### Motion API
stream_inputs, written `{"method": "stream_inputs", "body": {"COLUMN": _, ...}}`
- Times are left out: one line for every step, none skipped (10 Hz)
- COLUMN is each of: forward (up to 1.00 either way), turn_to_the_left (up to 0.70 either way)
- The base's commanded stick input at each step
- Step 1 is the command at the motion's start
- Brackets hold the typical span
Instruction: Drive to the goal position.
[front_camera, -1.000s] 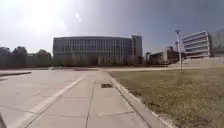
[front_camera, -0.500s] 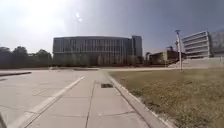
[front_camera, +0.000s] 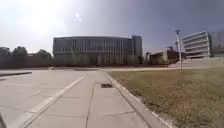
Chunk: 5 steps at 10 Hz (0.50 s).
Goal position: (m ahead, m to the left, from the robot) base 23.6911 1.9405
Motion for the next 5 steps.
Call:
{"method": "stream_inputs", "body": {"forward": 0.04, "turn_to_the_left": 0.00}}
{"method": "stream_inputs", "body": {"forward": 0.04, "turn_to_the_left": 0.00}}
{"method": "stream_inputs", "body": {"forward": 0.04, "turn_to_the_left": 0.00}}
{"method": "stream_inputs", "body": {"forward": 0.04, "turn_to_the_left": 0.00}}
{"method": "stream_inputs", "body": {"forward": 0.04, "turn_to_the_left": 0.00}}
